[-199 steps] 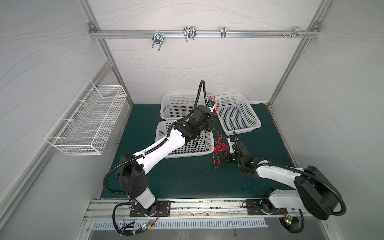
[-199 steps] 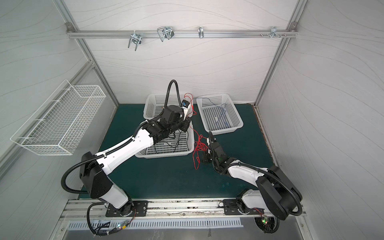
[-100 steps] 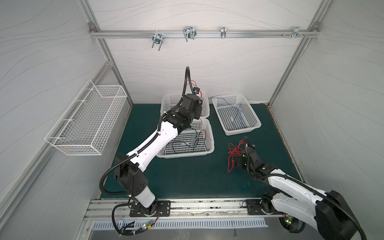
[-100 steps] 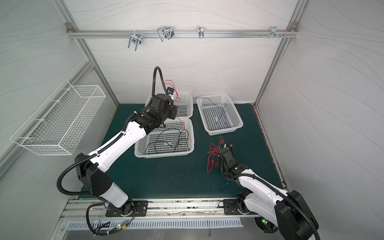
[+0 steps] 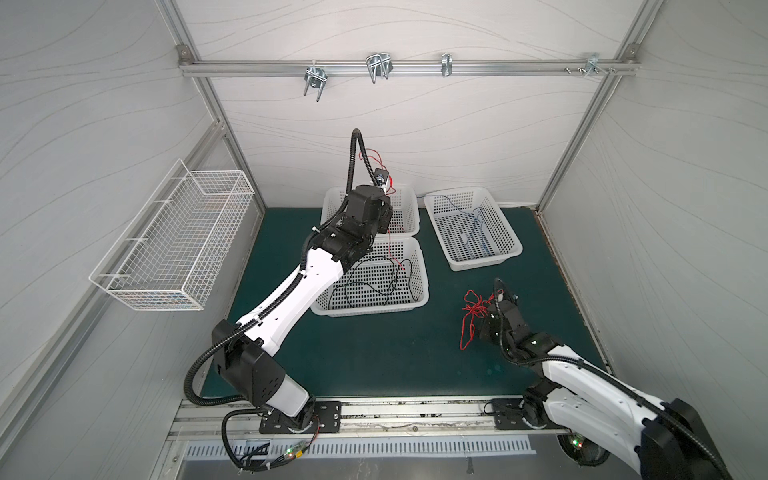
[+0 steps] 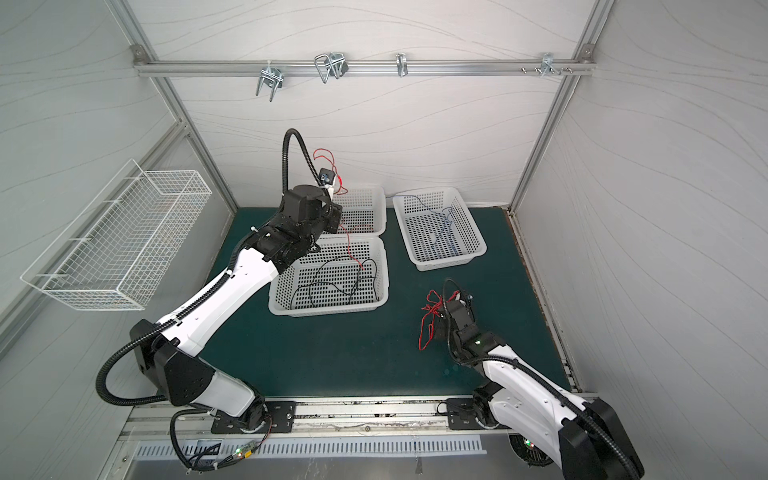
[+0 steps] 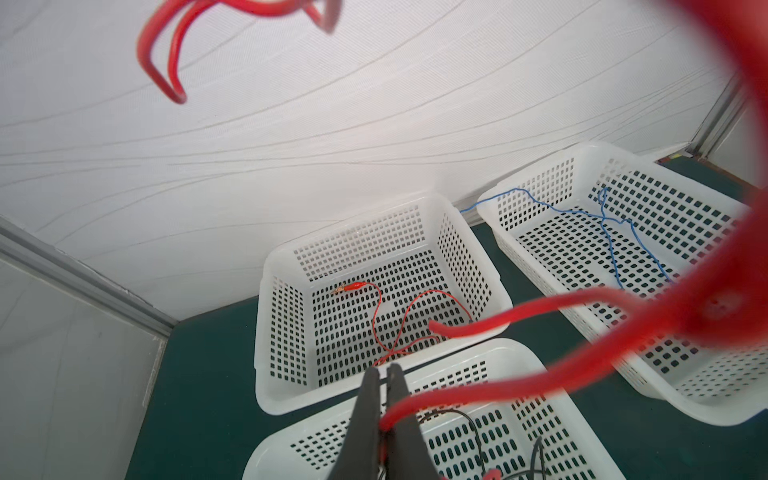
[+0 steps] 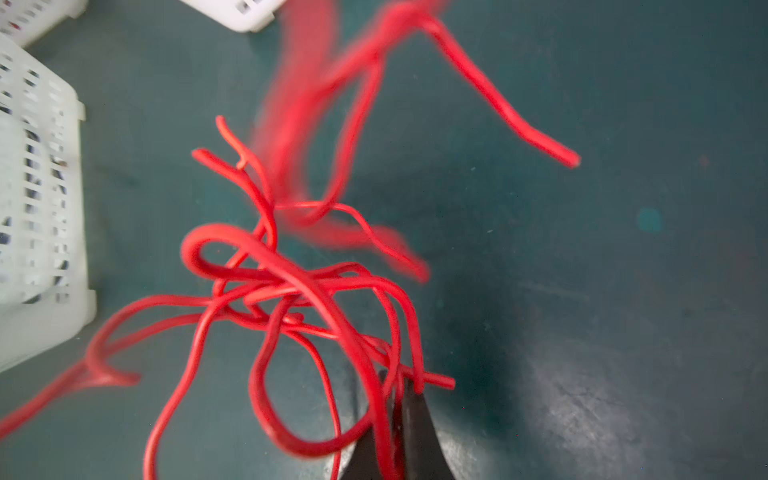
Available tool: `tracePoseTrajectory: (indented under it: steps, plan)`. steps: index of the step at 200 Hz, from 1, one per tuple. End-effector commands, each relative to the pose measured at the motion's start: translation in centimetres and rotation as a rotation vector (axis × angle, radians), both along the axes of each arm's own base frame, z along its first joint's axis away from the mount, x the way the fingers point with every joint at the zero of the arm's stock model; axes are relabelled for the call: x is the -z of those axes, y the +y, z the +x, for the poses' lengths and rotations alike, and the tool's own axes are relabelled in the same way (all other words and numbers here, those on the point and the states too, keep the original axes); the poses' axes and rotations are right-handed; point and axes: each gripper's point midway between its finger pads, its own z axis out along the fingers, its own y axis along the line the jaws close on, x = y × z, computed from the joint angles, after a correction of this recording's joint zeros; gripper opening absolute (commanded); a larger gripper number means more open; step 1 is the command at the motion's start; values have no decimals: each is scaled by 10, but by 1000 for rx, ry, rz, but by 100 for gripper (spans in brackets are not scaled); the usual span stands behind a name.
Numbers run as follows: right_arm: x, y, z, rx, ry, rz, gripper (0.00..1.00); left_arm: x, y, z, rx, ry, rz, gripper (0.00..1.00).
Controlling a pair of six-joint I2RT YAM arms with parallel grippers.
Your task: Untangle the cables
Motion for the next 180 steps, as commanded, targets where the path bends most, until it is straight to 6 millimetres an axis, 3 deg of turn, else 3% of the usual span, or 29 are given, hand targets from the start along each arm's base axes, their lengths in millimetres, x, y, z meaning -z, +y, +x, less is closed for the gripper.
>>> tracePoseTrajectory:
  steps: [1,26,55,113,126,132,180]
  plan:
    - [-7,11,6,-14,-16,20,0,-24,-1,13,14,-137,82,0]
    - [-4,17,7,-23,-7,15,0,-28,16,32,-69,-155,95,0]
    - [-2,22,9,-35,4,12,0,-22,33,54,-167,-107,-83,0]
    - [-2,36,16,-78,20,-20,0,18,42,85,-385,11,-345,0]
    - [-2,39,17,-91,21,-24,0,35,41,91,-412,44,-364,0]
    - [-1,40,18,-93,23,-26,0,29,42,95,-423,34,-393,0]
    - [2,46,19,-109,29,-31,0,68,55,116,-526,89,-452,0]
